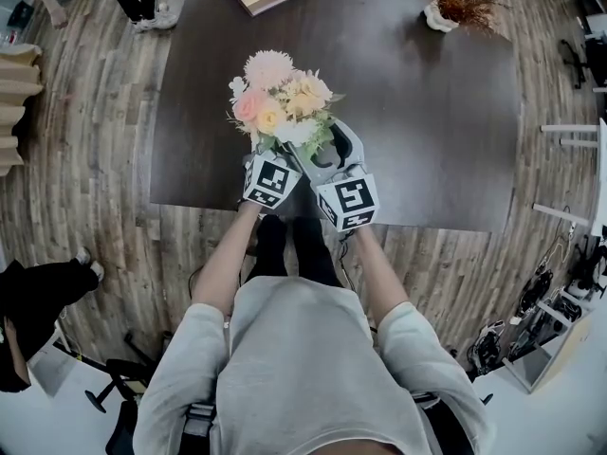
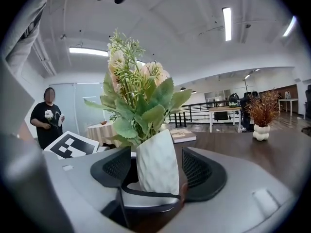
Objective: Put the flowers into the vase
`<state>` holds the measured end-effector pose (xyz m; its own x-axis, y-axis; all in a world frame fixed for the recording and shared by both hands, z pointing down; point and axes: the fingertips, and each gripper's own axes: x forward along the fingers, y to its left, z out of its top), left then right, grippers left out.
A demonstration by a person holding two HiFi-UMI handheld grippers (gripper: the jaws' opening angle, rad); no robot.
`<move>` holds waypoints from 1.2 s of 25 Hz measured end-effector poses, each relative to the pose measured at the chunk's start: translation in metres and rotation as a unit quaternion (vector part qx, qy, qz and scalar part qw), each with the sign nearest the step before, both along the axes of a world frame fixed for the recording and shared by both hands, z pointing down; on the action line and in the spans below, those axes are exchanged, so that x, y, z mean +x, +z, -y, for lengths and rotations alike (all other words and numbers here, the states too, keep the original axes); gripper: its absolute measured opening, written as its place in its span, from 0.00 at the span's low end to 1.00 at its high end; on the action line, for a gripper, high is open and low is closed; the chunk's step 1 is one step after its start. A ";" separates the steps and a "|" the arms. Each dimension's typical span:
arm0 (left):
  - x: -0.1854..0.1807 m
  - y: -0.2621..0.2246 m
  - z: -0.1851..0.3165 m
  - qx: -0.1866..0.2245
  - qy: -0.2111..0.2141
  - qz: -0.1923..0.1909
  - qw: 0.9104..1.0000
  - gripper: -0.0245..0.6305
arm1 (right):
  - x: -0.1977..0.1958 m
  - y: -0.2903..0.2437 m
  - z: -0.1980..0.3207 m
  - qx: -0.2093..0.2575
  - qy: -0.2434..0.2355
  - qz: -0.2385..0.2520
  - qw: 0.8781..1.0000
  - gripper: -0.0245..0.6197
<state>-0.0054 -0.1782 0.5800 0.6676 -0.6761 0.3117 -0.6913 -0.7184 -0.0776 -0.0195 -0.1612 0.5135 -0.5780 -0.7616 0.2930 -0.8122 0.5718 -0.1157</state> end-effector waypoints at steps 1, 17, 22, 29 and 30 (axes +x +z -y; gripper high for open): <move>0.001 0.001 0.000 0.000 0.001 0.001 1.000 0.59 | 0.001 0.001 0.000 -0.001 -0.001 0.000 1.000 0.54; 0.002 0.011 -0.008 -0.012 0.003 0.012 1.000 0.67 | 0.008 0.009 -0.001 -0.010 0.005 -0.008 1.000 0.54; -0.004 0.013 -0.008 -0.014 -0.004 0.012 1.000 0.67 | 0.007 0.009 0.000 -0.009 0.007 -0.010 1.000 0.54; -0.020 0.018 -0.020 -0.027 -0.026 0.003 0.999 0.66 | 0.012 0.008 0.000 -0.009 0.016 -0.010 1.000 0.54; -0.023 0.019 -0.024 -0.029 -0.029 0.003 0.999 0.64 | 0.011 0.007 -0.001 -0.009 0.017 -0.010 1.000 0.54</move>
<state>-0.0283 -0.1544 0.5988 0.6261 -0.6944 0.3547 -0.7315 -0.6806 -0.0410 -0.0082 -0.1602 0.5209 -0.5454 -0.7756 0.3177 -0.8336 0.5416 -0.1089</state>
